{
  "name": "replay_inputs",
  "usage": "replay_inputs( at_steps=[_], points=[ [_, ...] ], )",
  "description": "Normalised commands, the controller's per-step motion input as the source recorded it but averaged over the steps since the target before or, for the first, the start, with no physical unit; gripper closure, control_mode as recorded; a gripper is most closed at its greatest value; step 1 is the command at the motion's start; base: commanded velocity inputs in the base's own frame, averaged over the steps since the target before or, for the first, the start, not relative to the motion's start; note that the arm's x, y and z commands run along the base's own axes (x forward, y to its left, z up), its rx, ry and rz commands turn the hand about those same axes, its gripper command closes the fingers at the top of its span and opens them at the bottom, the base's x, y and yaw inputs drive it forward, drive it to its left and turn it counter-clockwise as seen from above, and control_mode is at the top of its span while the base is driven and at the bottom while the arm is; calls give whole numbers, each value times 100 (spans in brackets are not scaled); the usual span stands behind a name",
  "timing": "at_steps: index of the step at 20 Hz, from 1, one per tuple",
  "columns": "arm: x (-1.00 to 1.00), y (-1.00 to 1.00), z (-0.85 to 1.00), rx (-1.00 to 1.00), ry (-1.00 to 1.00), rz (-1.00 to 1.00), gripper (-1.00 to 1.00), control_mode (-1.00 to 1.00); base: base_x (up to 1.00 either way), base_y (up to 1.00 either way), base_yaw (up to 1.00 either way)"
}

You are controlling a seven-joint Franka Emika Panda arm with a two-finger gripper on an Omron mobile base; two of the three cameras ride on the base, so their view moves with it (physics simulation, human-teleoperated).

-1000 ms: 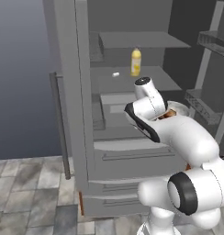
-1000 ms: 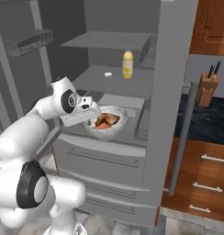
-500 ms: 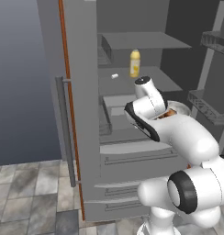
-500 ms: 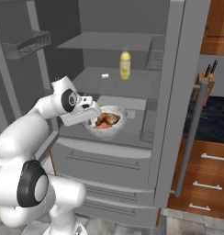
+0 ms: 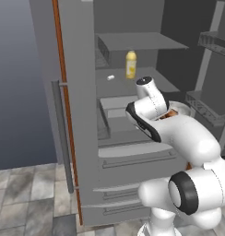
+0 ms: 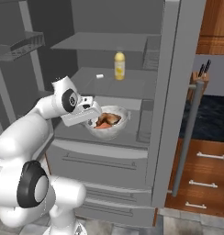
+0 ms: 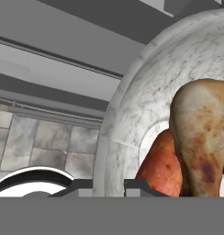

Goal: Pick the chicken drumstick and sweet potato from their plates and place them in the bowl. Then put the bowl in the fridge.

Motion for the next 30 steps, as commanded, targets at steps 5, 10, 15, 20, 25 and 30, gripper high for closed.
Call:
replay_inputs(
  at_steps=[5,10,15,20,25,30],
  points=[
    [0,0,0,0,0,0,100,100,22,0,8],
    [0,0,0,0,0,0,100,100,10,-16,18],
    [0,0,0,0,0,0,100,100,18,-20,7],
    [0,0,0,0,0,0,100,100,30,-21,1],
    [0,0,0,0,0,0,100,100,37,-24,-3],
    [0,0,0,0,0,0,100,100,36,-20,-14]
  ],
)
